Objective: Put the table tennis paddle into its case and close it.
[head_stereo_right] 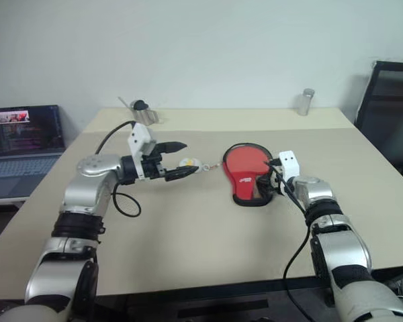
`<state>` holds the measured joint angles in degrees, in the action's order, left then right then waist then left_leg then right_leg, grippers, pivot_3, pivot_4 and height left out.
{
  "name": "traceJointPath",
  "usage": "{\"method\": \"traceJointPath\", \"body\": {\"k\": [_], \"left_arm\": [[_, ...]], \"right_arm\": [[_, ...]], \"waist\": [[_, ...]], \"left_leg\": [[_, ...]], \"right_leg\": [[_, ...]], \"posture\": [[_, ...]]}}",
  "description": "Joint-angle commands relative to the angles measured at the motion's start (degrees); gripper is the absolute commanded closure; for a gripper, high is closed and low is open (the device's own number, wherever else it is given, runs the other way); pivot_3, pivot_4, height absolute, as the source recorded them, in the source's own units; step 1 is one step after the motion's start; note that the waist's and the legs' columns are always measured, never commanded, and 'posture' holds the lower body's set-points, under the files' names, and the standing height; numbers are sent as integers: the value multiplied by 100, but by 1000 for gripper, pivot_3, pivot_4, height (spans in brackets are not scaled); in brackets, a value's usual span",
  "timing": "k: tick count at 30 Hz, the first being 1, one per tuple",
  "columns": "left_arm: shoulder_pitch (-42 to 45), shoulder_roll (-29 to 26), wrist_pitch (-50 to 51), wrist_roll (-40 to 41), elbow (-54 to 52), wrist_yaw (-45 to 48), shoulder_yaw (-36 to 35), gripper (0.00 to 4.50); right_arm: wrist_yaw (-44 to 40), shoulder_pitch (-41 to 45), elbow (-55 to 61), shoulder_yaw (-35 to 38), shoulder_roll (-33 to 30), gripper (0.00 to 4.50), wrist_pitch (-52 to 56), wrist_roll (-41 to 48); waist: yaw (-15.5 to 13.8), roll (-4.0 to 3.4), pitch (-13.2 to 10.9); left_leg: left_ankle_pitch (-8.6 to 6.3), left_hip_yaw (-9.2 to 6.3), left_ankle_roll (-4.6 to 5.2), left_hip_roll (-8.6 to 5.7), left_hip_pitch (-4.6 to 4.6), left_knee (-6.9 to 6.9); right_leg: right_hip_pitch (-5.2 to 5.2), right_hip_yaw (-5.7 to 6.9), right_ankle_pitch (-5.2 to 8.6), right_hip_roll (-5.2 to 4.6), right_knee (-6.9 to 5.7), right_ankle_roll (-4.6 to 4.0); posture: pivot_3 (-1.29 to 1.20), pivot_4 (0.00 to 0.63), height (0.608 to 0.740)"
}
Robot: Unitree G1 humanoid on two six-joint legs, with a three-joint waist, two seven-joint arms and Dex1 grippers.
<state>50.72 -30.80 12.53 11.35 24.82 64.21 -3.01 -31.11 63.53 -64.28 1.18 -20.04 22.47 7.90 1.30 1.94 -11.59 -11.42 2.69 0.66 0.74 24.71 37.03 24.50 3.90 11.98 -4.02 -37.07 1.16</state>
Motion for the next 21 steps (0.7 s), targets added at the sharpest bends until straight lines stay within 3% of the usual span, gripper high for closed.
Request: {"method": "traceJointPath", "body": {"k": [1,5,17,21], "left_arm": [[67,-104,33,115,-311,-52,-13,0],[62,-113,55,111,-346,-56,4,0],[-119,-207,103,111,-514,-5,41,0],[-406,-448,232,220,-708,269,11,0]], "right_arm": [[-28,181,-261,104,102,16,-170,-68],[-61,229,-431,74,206,541,-164,-148],[-164,150,-500,73,608,4396,-9,-315],[-256,123,-429,77,743,4455,60,-290]], "waist": [[24,0,0],[38,0,1],[60,0,3],[90,0,5]], "left_leg": [[0,0,0,0,0,0],[0,5,0,0,-5,0],[0,24,0,4,-37,-5],[-1,36,-1,7,-54,-12]], "right_leg": [[0,-1,0,0,0,0],[-1,-4,0,0,-4,0],[-18,-13,0,0,-11,0],[-23,-21,0,1,-12,-1]], "posture": [[0,150,740],[0,150,740],[0,150,740],[0,150,740]]}}
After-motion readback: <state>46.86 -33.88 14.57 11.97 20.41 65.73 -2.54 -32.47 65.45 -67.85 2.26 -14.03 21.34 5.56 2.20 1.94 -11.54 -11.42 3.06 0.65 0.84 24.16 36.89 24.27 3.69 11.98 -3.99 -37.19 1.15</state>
